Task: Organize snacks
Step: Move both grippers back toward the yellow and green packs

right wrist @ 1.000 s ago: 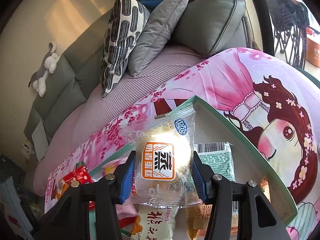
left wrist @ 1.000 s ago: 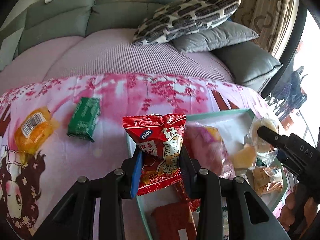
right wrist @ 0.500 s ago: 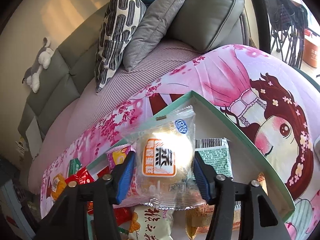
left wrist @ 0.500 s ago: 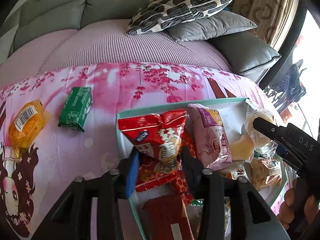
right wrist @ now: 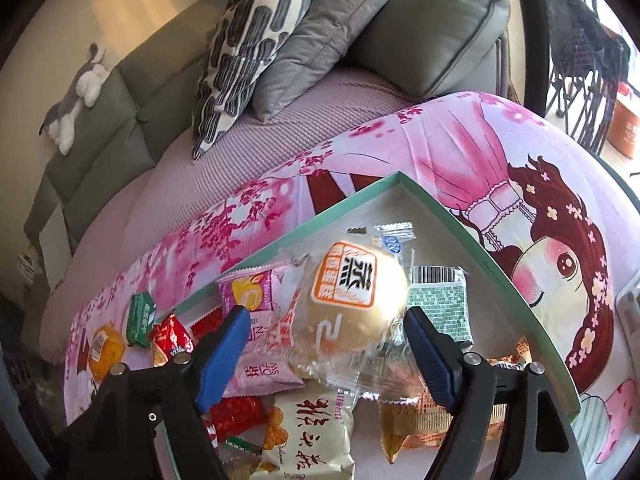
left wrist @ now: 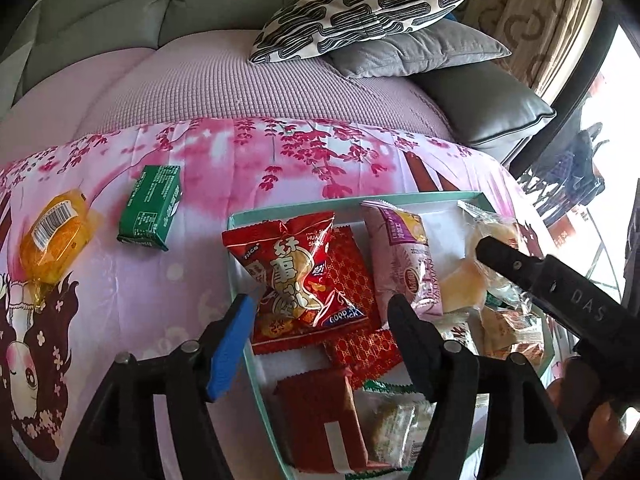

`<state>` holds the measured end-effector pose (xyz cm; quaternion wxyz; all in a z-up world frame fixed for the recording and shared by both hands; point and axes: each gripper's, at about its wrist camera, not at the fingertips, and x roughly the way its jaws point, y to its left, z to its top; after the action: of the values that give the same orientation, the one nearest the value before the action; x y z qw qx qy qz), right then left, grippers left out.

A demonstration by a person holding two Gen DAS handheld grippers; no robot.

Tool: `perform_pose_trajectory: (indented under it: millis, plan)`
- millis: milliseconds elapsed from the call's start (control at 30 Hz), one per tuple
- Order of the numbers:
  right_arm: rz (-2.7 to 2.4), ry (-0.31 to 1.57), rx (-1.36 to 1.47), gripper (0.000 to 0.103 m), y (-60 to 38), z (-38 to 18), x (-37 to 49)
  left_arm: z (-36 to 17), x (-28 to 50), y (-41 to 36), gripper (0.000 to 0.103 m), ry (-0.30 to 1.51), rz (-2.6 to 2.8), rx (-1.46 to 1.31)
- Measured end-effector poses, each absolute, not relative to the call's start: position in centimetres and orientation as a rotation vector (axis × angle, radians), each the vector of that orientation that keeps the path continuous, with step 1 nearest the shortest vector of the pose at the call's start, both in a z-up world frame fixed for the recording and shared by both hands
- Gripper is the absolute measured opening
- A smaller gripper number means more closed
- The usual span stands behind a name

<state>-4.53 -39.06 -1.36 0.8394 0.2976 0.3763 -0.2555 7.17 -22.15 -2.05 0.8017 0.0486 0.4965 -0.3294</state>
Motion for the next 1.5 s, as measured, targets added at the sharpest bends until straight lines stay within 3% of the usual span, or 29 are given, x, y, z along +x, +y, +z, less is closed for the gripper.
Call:
perform_pose_trajectory:
  millis: [67, 200, 900, 1000, 1233, 1300, 1367, 1400, 1500]
  plan:
    - [-0.541, 0.814, 0.615, 0.087, -38.7, -1.3, -4.4, -1.9, 7.1, -22.0, 0.072, 1.071, -0.698, 0.101]
    - [-0.527, 0.829, 0.609, 0.089, -38.3, -1.3, -4.2, -1.4, 7.0, -21.5, 0.083, 1.085, -0.694, 0.095]
    - [-0.513, 0.912, 0.549, 0.089, -34.9, 0.3, -5.0, 0.1, 10.3, -12.8, 0.083, 1.117, -0.438, -0.109]
    - [-0.509, 0.926, 0.551, 0.089, -34.3, 0.1, -5.1, -0.2, 10.8, -11.6, 0.089, 1.127, -0.405, -0.124]
    - [-0.488, 0.945, 0.538, 0.089, -33.5, -0.1, -4.8, -0.5, 11.0, -10.9, 0.089, 1.134, -0.388, -0.133]
    - [-0.486, 0.945, 0.537, 0.089, -33.6, -0.1, -4.8, -0.6, 11.0, -11.0, 0.094, 1.131, -0.379, -0.129]
    - [-0.486, 0.943, 0.537, 0.092, -33.7, -0.2, -4.8, -0.8, 10.9, -11.1, 0.098, 1.124, -0.36, -0.114]
    - [-0.49, 0.944, 0.536, 0.101, -33.7, -0.2, -4.8, -0.9, 10.9, -11.2, 0.101, 1.122, -0.348, -0.098]
    - [-0.497, 0.939, 0.528, 0.103, -33.7, -0.1, -4.8, -1.1, 11.0, -11.2, 0.102, 1.123, -0.326, -0.079]
